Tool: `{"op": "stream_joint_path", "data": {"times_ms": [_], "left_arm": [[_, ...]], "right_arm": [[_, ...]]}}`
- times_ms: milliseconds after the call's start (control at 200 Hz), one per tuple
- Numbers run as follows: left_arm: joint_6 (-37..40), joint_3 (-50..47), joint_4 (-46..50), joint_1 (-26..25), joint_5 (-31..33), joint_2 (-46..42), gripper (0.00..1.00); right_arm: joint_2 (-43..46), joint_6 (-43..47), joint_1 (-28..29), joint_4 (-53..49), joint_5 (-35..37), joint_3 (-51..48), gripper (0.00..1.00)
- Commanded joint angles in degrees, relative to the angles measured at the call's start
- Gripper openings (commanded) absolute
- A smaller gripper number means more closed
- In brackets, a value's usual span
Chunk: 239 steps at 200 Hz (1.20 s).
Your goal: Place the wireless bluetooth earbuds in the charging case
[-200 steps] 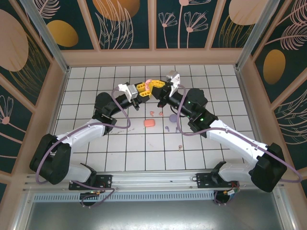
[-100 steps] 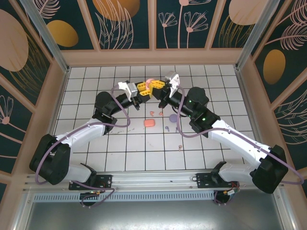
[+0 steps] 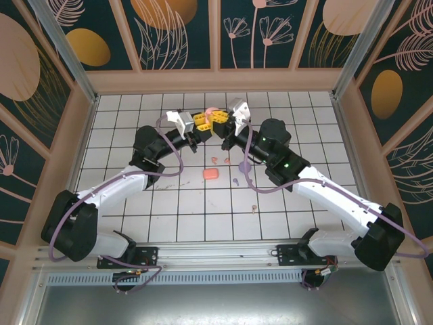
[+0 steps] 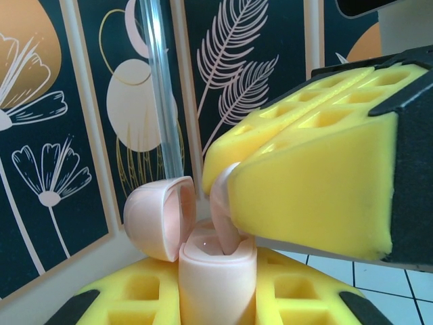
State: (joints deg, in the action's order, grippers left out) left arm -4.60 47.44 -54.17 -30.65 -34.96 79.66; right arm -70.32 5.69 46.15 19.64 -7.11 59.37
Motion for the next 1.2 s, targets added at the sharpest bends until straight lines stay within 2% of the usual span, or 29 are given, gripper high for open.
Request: {"op": "stream_joint_path", "data": {"times_ms": [0,155,235,450,621,901,1191], "left_arm": [[-0.8,3.8,-5.5,0.0,2.5,-2.2,0.0],[-0.9,3.8,-4.7,0.0,2.2,-2.1,0.0],[-0.7,3.7,-4.2,0.0,2.4,-2.1,0.0],[-0.5,4.0,-3.8,0.0,2.5,-1.5,0.0],[-0.2,4.1,-3.7,0.0,2.8,-1.1,0.0],[0.2,4.3,-3.9,0.0,3.3,0.0,0.0],[0.3,3.3,-6.4,0.0,3.9,1.3,0.0]], "right_arm": [[-0.8,-0.2,1.1,-6.9,0.6,-1.8,0.06],[-0.7,-0.7,1.1,-6.0,2.1,-2.1,0.12],[-0.6,-0.9,1.1,-5.5,2.7,-2.3,0.18],[-0.7,-1.4,1.0,-5.4,3.3,-2.4,0.21],[-0.7,-1.5,0.8,-6.0,3.1,-2.0,0.39],[-0.5,-2.1,0.6,-7.6,0.7,-1.0,0.51],[0.8,-3.3,0.6,-12.2,-3.7,0.1,0.74]]}}
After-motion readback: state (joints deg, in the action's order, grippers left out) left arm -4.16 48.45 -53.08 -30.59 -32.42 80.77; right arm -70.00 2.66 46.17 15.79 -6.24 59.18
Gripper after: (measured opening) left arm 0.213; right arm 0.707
